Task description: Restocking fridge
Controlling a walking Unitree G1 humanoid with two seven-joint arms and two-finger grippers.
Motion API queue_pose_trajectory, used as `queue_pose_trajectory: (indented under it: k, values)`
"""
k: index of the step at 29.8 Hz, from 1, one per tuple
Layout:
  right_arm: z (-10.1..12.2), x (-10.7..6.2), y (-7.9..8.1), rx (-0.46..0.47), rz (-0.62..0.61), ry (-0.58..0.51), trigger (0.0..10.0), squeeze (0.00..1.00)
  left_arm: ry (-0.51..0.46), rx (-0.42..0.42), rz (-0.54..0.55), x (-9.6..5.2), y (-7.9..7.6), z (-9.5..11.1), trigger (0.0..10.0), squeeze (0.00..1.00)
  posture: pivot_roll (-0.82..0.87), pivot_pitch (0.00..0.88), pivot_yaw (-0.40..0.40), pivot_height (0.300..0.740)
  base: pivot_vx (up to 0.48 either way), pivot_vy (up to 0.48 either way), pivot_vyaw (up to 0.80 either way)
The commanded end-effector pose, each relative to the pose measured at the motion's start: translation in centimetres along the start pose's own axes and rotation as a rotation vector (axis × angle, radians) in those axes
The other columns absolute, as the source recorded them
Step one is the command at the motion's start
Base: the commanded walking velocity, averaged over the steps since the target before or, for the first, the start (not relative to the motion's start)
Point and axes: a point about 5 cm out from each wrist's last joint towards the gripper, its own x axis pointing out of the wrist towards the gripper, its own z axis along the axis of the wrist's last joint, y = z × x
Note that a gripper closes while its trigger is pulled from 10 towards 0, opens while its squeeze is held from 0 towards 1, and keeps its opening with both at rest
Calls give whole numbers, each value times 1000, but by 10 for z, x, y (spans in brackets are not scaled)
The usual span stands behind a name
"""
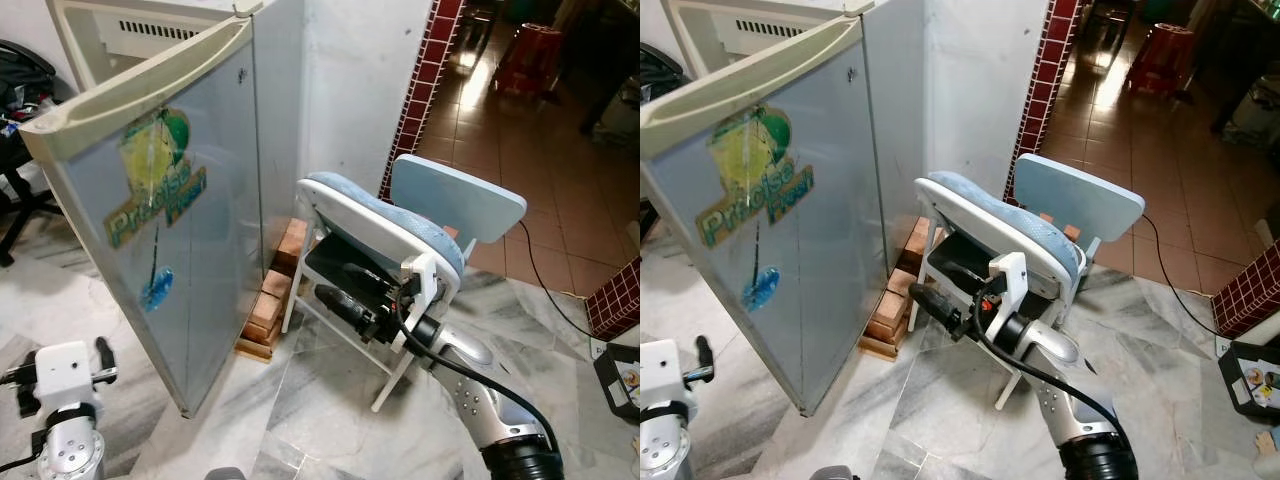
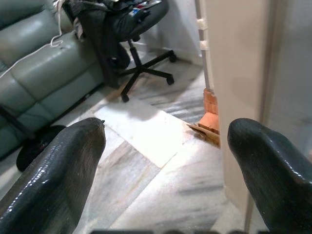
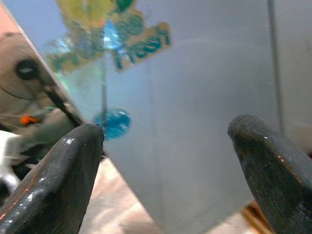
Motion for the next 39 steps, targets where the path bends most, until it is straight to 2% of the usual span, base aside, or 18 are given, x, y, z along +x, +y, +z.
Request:
queue_pose_trajectory:
  k: [1, 3, 4, 6, 7, 10, 14, 16, 23, 25, 26, 28, 29, 30, 32, 35, 39]
  values:
    - [5, 1, -9, -56, -79, -13, 10000, 0, -73, -6, -66, 6, -13, 17, 10000, 0, 106, 0, -55, 740, 0, 0, 0]
    - [7, 0, -13, -84, -127, -23, 10000, 0, -97, -22, -92, 8, -19, 24, 10000, 0, 105, 0, -54, 740, 0, 0, 0]
    - [10, -1, -20, -111, -194, -33, 10000, 0, -142, -24, -127, 11, -27, 35, 10000, 0, 101, 0, -53, 740, 0, 0, 0]
    - [10, -1, -22, -117, -221, -34, 10000, 0, -163, -22, -141, 11, -30, 40, 10000, 0, 100, 0, -51, 740, 0, 0, 0]
    - [14, -7, -32, -148, -312, -35, 10000, 0, -229, -19, -207, 13, -43, 57, 10000, 0, 96, 0, -51, 740, 0, 0, 0]
    - [18, -17, -46, -185, -455, -33, 10000, 0, -295, -21, -278, 13, -57, 76, 10000, 0, 90, 0, -49, 740, 0, 0, 0]
    - [23, -26, -54, -211, -511, -27, 10000, 0, -335, -34, -353, 12, -69, 90, 10000, 0, 72, 0, -40, 740, 0, 65, 0]
    - [23, -33, -59, -239, -544, 14, 10000, 0, -344, -59, -401, 12, -77, 96, 10000, 0, 67, 0, -34, 740, 0, 480, 0]
    - [15, -42, -55, -281, -609, 3, 10000, 0, -326, -63, -434, 7, -80, 89, 10000, 0, 59, 0, -38, 740, 0, 480, 0]
    - [13, -42, -54, -255, -659, -37, 10000, 0, -319, -66, -439, 4, -80, 85, 10000, 0, 61, 0, -42, 740, 0, 480, 0]
    - [11, -43, -58, -202, -743, -71, 10000, 0, -312, -74, -443, 2, -81, 83, 10000, 0, 61, 0, -47, 740, 0, 480, 0]
    - [8, -45, -61, -141, -813, -97, 10000, 0, -306, -80, -447, 0, -83, 81, 10000, 0, 61, 0, -45, 740, 0, 480, 0]
    - [8, -45, -61, -141, -813, -97, 10000, 0, -306, -80, -447, 0, -83, 81, 10000, 0, 61, 0, -45, 740, 0, 480, 0]
    - [7, -48, -63, -126, -868, -122, 10000, 0, -301, -83, -457, -1, -85, 78, 10000, 0, 62, 0, -50, 740, 0, 480, 0]
    - [8, -54, -65, -129, -944, -165, 10000, 0, -296, -91, -468, -1, -90, 77, 10000, 0, 54, 0, -42, 740, 0, 480, 0]
    - [9, -56, -65, -158, -966, -176, 10000, 0, -299, -101, -471, 1, -92, 80, 10000, 0, 48, 0, -36, 740, 0, 480, 0]
    - [10, -55, -61, -239, -932, -162, 10000, 0, -320, -113, -495, 5, -99, 91, 10000, 0, 30, 0, -14, 740, 0, 480, 0]
